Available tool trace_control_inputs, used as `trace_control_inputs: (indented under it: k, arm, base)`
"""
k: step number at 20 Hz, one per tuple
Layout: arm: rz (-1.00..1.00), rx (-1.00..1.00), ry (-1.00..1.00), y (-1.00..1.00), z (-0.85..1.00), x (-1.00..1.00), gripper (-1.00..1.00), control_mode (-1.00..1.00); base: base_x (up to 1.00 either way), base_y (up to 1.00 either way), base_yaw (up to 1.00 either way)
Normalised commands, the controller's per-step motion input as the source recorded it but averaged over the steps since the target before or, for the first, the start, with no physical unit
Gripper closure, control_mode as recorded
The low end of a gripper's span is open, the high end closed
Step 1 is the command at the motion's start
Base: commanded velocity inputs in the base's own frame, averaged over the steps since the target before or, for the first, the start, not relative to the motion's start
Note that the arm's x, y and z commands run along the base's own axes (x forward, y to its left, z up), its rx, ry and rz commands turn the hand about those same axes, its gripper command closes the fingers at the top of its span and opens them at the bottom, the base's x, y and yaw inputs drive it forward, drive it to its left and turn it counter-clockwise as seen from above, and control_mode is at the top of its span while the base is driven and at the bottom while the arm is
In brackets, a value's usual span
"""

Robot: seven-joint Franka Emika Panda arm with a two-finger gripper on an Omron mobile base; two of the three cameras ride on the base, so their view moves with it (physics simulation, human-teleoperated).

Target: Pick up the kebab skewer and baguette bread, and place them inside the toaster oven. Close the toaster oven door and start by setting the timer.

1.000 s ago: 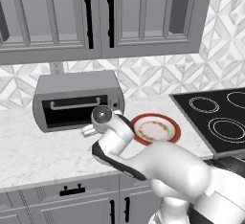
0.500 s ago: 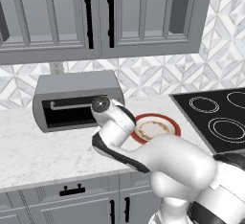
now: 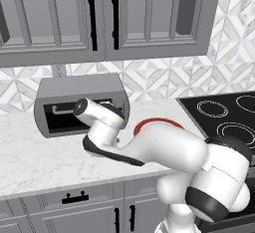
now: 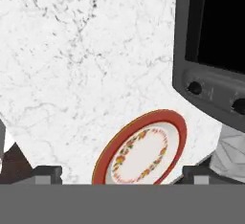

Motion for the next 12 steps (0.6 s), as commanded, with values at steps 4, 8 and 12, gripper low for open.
trace_control_inputs:
  k: [4, 8, 12]
  arm:
    - [0.35, -0.45, 0.14, -0.17, -0.01, 0.00, -1.00, -1.00]
    - [0.38, -0.36, 0.20, -0.54, -0.10, 0.00, -1.00, -1.00]
    - [0.39, -0.30, 0.28, -0.54, -0.09, 0.04, -1.00, -1.00]
  base:
    - [0.00, 0.00, 0.00]
    - [0.00, 0.00, 0.00]
    - [0.00, 0.00, 0.00]
